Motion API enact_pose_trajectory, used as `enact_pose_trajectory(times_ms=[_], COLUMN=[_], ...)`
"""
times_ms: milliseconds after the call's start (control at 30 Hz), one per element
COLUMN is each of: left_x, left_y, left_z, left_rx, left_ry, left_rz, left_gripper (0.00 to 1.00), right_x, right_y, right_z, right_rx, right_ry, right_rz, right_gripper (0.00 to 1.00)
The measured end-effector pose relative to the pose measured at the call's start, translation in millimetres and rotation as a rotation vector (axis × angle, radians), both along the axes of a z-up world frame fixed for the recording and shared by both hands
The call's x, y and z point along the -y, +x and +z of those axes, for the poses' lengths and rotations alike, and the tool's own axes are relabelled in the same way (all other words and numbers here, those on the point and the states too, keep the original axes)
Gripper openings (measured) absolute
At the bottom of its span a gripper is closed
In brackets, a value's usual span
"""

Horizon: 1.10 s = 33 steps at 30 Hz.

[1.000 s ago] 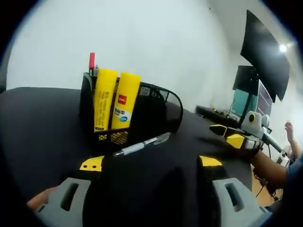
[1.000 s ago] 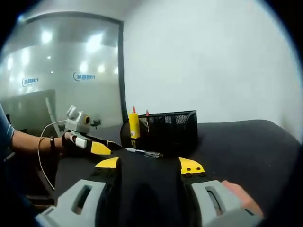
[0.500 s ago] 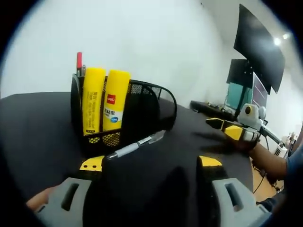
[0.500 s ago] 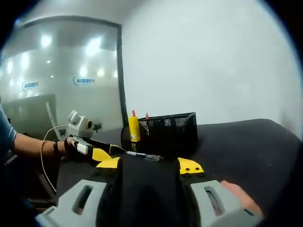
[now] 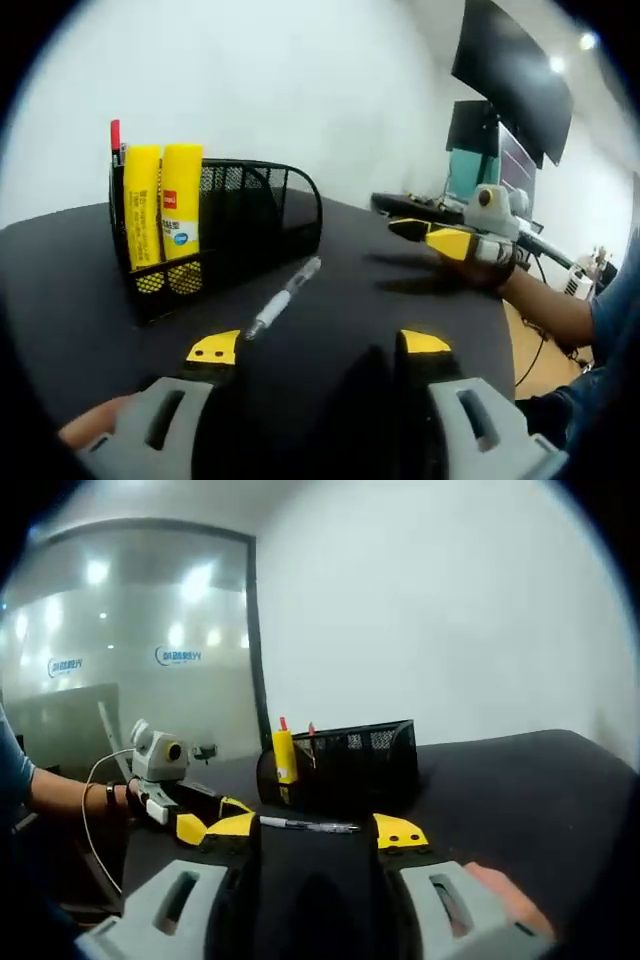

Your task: Pick up pens and glue sticks and place them into the holder.

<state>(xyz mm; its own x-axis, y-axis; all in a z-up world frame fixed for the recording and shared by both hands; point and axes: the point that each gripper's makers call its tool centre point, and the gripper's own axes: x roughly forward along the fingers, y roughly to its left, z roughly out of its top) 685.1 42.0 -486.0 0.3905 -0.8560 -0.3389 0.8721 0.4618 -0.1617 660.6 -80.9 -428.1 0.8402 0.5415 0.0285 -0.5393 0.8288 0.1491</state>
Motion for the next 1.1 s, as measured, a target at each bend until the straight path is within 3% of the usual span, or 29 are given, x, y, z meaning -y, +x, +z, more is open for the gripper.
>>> enact_pose_trajectory(times_ms=[167, 300, 400, 533, 633, 833, 1100], left_x=[-2, -1, 1, 4, 2, 0, -4], left_y=[9.8, 22.6, 28.2, 30.0, 32.3, 27.7, 12.2], left_z=[3.5, 4.1, 3.2, -6.4, -5.8, -1.0, 36.6], left_rx=[0.006, 0.033, 0.027, 0.046, 0.064, 0.071, 0.125], left_ry=[0.0, 0.013, 0.0, 0.05, 0.064, 0.056, -0.001], left_rz=[0.023, 0.047, 0.05, 0.041, 0.051, 0.046, 0.043], left_gripper=[0.49, 0.29, 0.28, 0.24, 0.12, 0.1, 0.1], right_x=[2, 3, 4, 5, 5, 4, 2], right_y=[0, 1, 1, 2, 2, 2, 0], right_z=[0.8, 1.2, 1.2, 1.5, 1.6, -0.3, -2.5], right_rx=[0.001, 0.001, -0.001, 0.0, -0.003, -0.007, -0.005], right_ry=[0.007, 0.012, 0.016, 0.019, 0.023, 0.012, -0.023], right_rz=[-0.001, -0.001, -0.002, -0.002, 0.002, 0.004, 0.005], right_gripper=[0.4, 0.39, 0.39, 0.39, 0.39, 0.38, 0.36])
